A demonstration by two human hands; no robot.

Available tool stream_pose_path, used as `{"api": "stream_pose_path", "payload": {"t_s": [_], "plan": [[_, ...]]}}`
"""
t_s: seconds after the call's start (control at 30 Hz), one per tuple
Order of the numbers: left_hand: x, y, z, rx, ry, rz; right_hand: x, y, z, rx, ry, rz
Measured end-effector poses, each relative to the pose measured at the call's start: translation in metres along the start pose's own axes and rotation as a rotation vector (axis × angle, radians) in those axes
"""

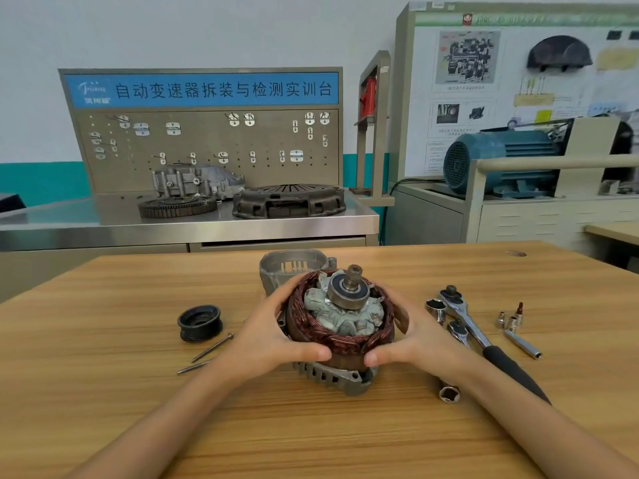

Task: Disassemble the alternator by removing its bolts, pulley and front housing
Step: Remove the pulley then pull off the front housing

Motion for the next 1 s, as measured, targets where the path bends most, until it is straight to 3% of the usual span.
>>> {"api": "stream_pose_path", "payload": {"t_s": [0.47, 0.63, 1.0], "plan": [[-0.007, -0.006, -0.008, 0.048, 0.13, -0.105, 0.001, -0.007, 0.003, -0.007, -0.099, -0.027], [0.013, 0.003, 0.004, 0.007, 0.044, 0.151, 0.006, -0.001, -0.003, -0.021, 0.08, 0.035], [0.003, 0.002, 0.026, -0.11, -0.014, 0.196, 0.02, 0.002, -0.009, 0.041, 0.137, 0.111]]}}
Point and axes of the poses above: each hand's wrist, its own y-axis away from the middle knuckle, its own x-axis out of the palm, z = x × y, the point moved 9 cm from there along -y, towards the middle knuckle, and after that the axes turned 8 degrees about -z, right-handed, at the moved point
